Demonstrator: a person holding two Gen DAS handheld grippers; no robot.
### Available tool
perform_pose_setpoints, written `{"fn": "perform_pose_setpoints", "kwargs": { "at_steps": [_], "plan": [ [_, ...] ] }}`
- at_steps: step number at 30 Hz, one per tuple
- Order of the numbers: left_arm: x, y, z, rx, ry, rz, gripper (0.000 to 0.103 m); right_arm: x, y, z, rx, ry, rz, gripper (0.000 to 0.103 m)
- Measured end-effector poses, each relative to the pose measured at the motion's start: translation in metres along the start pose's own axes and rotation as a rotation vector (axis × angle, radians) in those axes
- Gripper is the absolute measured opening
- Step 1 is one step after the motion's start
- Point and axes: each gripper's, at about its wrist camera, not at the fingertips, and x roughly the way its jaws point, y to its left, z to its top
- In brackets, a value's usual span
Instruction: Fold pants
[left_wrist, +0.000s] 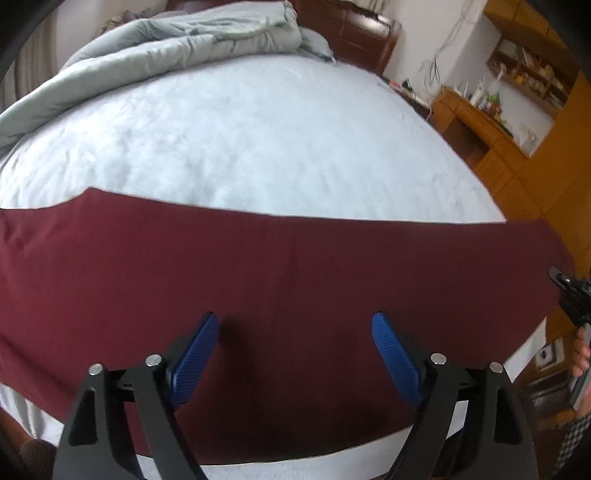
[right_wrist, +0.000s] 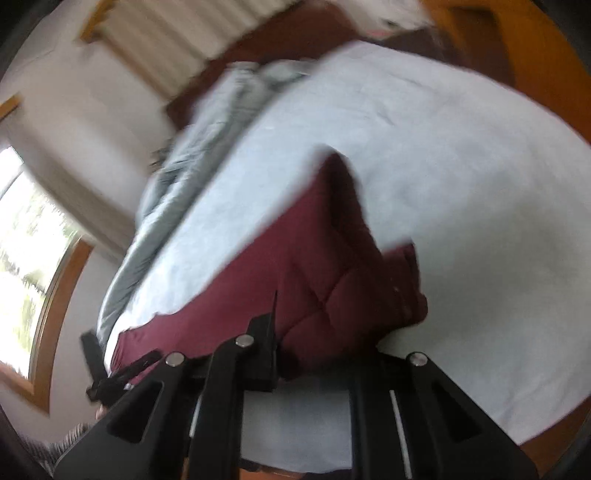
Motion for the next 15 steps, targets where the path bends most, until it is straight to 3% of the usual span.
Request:
{"fn": "perform_pose_setpoints", "kwargs": {
  "at_steps": [3,4,8,12,15],
  "plan": [
    [0.039,0.005,-0.011,-0.004,0.1,0.037,0.086,0.043,-0.052,-0.016,0.098,0.13,-0.147,0.013],
    [0.046,0.004,-0.013,0.02,0.094,0.055,0.086,0.057,-0.065,-0.026,0.127,0.172,-0.145,0.013],
    [0.043,-0.003,-0.013,0.061,0.074,0.056,0.093,0.046,-0.076,-0.031,0.181,0.133,-0.077,0.02],
    [0.04,-0.005,-0.009,0.016,0.072,-0.009,0.094,0.036,-0.076,-0.034,0.184,0.126,-0.078,0.039],
    [0.058,-0.007,-0.011,0.059,0.102,0.005,0.098,0.041,-0.086,-0.037,0.235,0.123,-0.072,0.036]
  ]
}}
